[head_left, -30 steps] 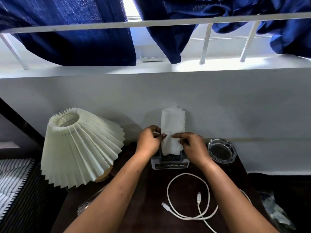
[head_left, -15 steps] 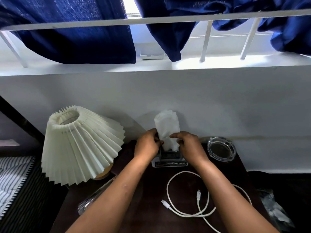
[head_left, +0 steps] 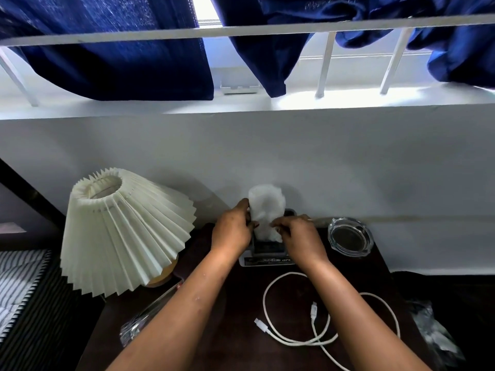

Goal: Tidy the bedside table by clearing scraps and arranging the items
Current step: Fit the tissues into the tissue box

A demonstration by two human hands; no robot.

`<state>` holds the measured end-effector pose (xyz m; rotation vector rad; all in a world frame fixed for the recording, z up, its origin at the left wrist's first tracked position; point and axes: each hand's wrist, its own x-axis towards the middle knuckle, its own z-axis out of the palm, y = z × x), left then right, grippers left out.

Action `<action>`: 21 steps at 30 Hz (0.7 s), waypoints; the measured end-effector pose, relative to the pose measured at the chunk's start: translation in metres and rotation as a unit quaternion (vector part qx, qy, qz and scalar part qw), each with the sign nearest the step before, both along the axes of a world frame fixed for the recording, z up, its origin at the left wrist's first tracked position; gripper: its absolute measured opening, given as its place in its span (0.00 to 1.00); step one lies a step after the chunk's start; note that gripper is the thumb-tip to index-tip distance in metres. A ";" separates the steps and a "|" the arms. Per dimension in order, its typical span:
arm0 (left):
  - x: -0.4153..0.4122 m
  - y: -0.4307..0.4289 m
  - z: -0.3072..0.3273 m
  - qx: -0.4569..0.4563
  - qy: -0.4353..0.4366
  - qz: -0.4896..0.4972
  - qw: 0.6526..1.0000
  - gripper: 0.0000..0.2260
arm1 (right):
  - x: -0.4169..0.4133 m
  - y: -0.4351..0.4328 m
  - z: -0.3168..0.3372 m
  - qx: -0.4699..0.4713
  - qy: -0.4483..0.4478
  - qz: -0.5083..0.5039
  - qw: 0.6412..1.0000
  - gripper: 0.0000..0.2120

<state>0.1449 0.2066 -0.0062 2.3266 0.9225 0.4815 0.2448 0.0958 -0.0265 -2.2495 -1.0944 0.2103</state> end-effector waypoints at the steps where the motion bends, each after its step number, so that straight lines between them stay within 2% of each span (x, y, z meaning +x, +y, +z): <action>1: 0.000 0.000 -0.001 0.016 0.013 -0.004 1.000 0.17 | -0.002 -0.001 0.000 -0.019 -0.014 0.006 1.000 0.13; 4: 0.000 0.001 0.002 0.042 0.037 -0.014 0.998 0.19 | -0.005 -0.003 0.004 -0.005 -0.010 -0.005 1.000 0.14; 8: 0.002 0.005 0.013 0.054 0.046 -0.022 0.997 0.19 | 0.003 -0.008 0.012 0.062 0.060 -0.058 0.995 0.12; 12: 0.003 0.003 0.015 0.067 0.121 -0.061 0.989 0.22 | 0.002 -0.010 0.016 -0.019 0.052 -0.026 0.998 0.12; 16: 0.001 -0.002 0.012 0.059 0.140 -0.079 0.985 0.20 | 0.000 -0.011 0.013 -0.011 0.039 -0.018 0.999 0.11; 19: 0.003 0.003 0.018 0.003 0.114 -0.047 0.992 0.23 | 0.000 -0.012 0.013 0.017 0.034 -0.027 0.999 0.07; 21: 0.005 0.007 0.021 -0.083 0.065 -0.038 0.994 0.25 | -0.001 -0.011 0.015 0.047 0.063 -0.035 0.996 0.14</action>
